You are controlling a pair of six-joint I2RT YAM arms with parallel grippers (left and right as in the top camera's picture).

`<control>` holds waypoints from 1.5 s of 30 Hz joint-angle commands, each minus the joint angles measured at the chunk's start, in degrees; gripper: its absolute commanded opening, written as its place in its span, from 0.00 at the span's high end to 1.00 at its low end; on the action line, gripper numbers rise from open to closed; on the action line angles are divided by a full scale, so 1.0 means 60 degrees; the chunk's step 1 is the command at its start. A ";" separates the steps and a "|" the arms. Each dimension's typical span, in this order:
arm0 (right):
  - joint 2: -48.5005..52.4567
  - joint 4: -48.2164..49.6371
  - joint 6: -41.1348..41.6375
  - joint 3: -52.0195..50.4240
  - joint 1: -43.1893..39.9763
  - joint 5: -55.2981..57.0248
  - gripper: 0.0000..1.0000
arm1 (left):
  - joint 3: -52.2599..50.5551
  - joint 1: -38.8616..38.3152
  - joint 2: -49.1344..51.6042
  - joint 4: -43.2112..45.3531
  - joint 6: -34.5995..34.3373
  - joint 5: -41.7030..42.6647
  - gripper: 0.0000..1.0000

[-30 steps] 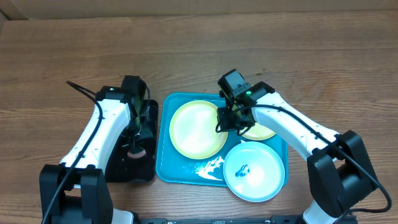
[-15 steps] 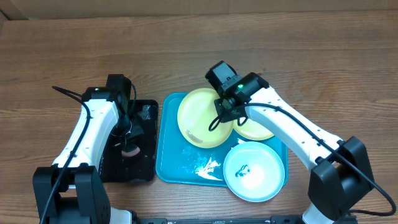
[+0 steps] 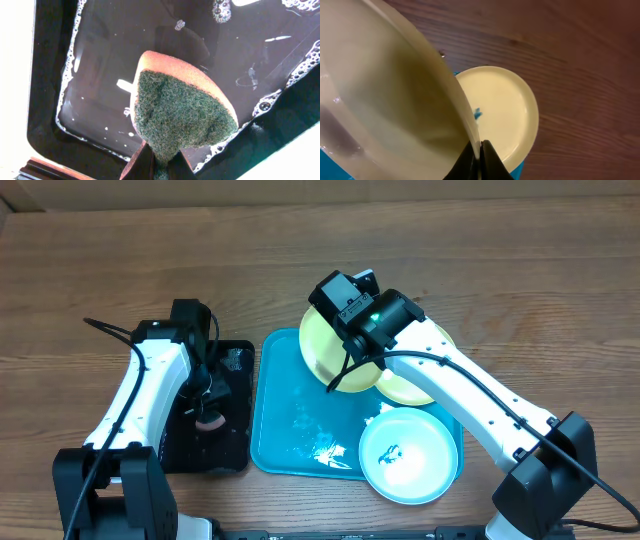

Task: Clean dirty plates on tray and stack at the side
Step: 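Lift the yellow plate with the right gripper and carry it right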

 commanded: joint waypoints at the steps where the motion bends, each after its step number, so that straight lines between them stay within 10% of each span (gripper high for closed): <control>1: -0.0117 0.0029 -0.0703 0.0266 0.0146 0.0874 0.96 | -0.0036 0.0051 -0.0160 0.0058 0.0226 0.0076 0.96; 29: -0.0135 -0.0382 -0.0823 0.0273 0.3319 0.7461 0.96 | -0.0674 0.0051 -0.0160 0.0437 0.0288 0.0291 0.96; 45: -0.0135 -0.0368 -0.0820 0.0273 0.3872 0.8043 0.96 | -0.0674 0.0051 -0.0160 0.0441 0.0291 0.0295 0.96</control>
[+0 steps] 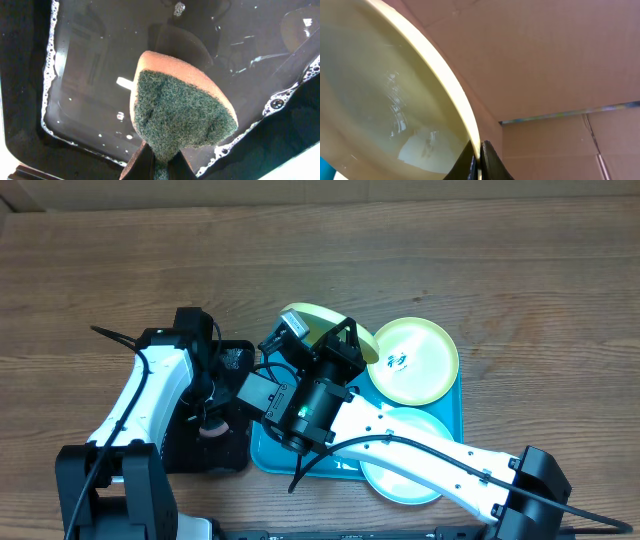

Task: Clean dirty plates on tray and stack at the side
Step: 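Lift the yellow plate with the right gripper and carry it right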

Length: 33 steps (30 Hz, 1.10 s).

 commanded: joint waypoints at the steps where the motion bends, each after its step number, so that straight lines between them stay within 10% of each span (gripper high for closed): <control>1: -0.0135 0.0022 0.0073 0.0273 0.0004 0.0393 0.96 | -0.0047 0.0051 -0.0160 0.0000 0.0109 0.0084 0.96; 9: -0.0135 0.0098 0.0106 0.0273 0.0000 -0.0073 0.96 | -0.0047 0.0051 -0.0160 0.0000 0.0113 0.0080 0.96; 15: -0.0135 0.0255 0.2320 0.0244 -0.0831 -0.5643 0.96 | -0.0047 0.0051 -0.0160 0.0004 0.0120 0.0084 0.96; 20: -0.0135 0.0102 0.4612 0.0248 -0.2208 -0.7289 0.96 | -0.0047 0.0051 -0.0160 0.0011 0.0120 0.0084 0.96; 33: -0.0270 0.1315 0.4295 0.0397 -0.8368 -1.3526 0.96 | -0.0047 0.0051 -0.0160 0.0036 0.0189 0.0087 0.96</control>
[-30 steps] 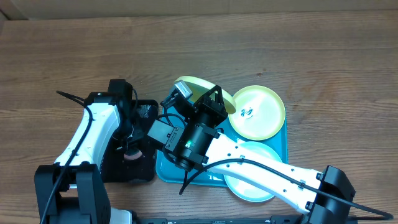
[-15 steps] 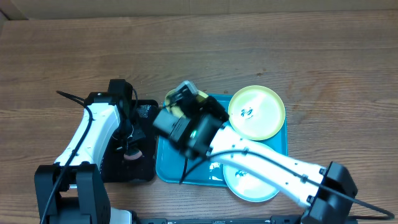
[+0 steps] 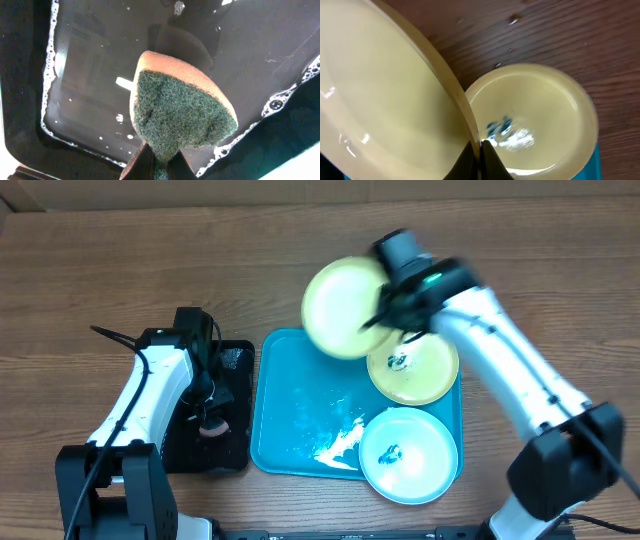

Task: Clean dirty plates on tray and stack at the side
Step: 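Lift the yellow plate with the right gripper and carry it right, then set the yellow plate on the table right of the tray, release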

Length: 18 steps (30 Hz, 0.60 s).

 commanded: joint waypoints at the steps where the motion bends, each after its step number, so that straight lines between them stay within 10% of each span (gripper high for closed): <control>1: -0.0270 0.0058 0.0168 0.0339 -0.1985 -0.1774 0.96 | -0.0047 0.0051 -0.0164 0.0000 0.0186 0.0087 0.96; 18: -0.0229 0.0816 -0.0517 -0.1931 -0.8021 -0.2073 0.96 | -0.0047 0.0036 -0.0164 0.0015 0.0182 0.0084 0.96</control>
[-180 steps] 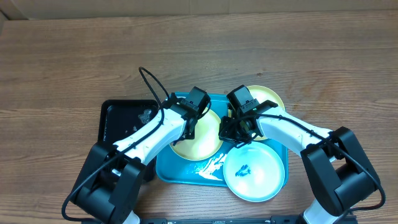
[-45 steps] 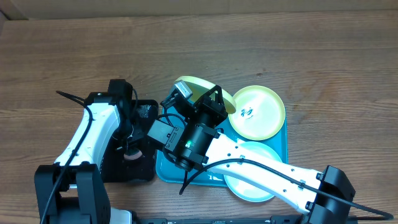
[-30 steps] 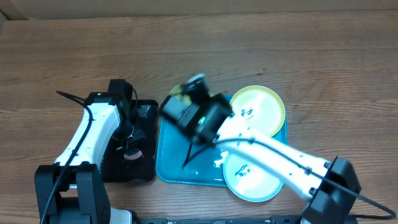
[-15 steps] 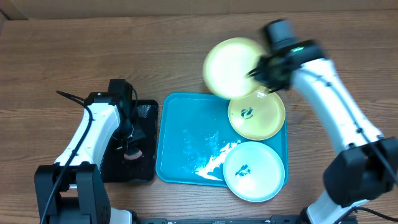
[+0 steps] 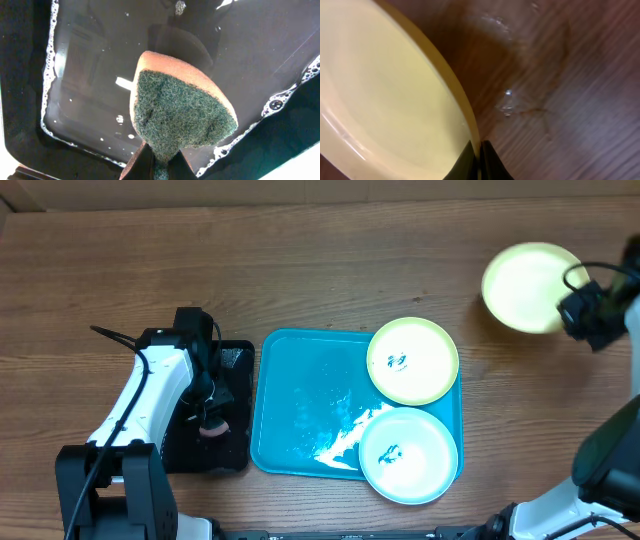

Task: Clean dirty plates on tray and stack at the side
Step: 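Set the yellow plate on the table right of the tray, release, then move the right gripper to the white plate's rim and grasp it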

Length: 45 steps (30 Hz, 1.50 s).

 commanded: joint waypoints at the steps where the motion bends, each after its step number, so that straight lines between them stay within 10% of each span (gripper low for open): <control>1: -0.0222 0.0433 -0.0200 -0.0958 -0.0251 -0.0233 0.96 | -0.0047 0.0036 -0.0160 0.0029 0.0182 0.0084 0.96; 17: -0.0127 0.2113 0.0346 -0.3493 -0.0302 -0.0051 0.96 | -0.0047 0.0036 -0.0160 0.0026 0.0251 0.0084 0.96; 21: -0.0127 0.2098 0.0120 -0.3479 -0.0302 -0.0171 0.20 | -0.0047 0.0036 -0.0160 0.0044 0.0248 0.0084 0.96; 29: -0.0375 0.0280 -0.0809 -0.1290 0.0131 -0.0353 0.16 | -0.0047 0.0036 -0.0160 0.0142 0.0251 0.0084 0.95; 31: -0.0554 -0.0270 -0.1045 -0.0459 0.0375 -0.0324 0.00 | -0.0047 0.0036 -0.0160 0.0138 0.0251 0.0084 0.96; 45: -0.0754 -0.2728 -0.2208 0.0940 0.2448 -0.2353 0.00 | -0.0047 0.0036 -0.0160 0.0135 0.0339 0.0087 0.96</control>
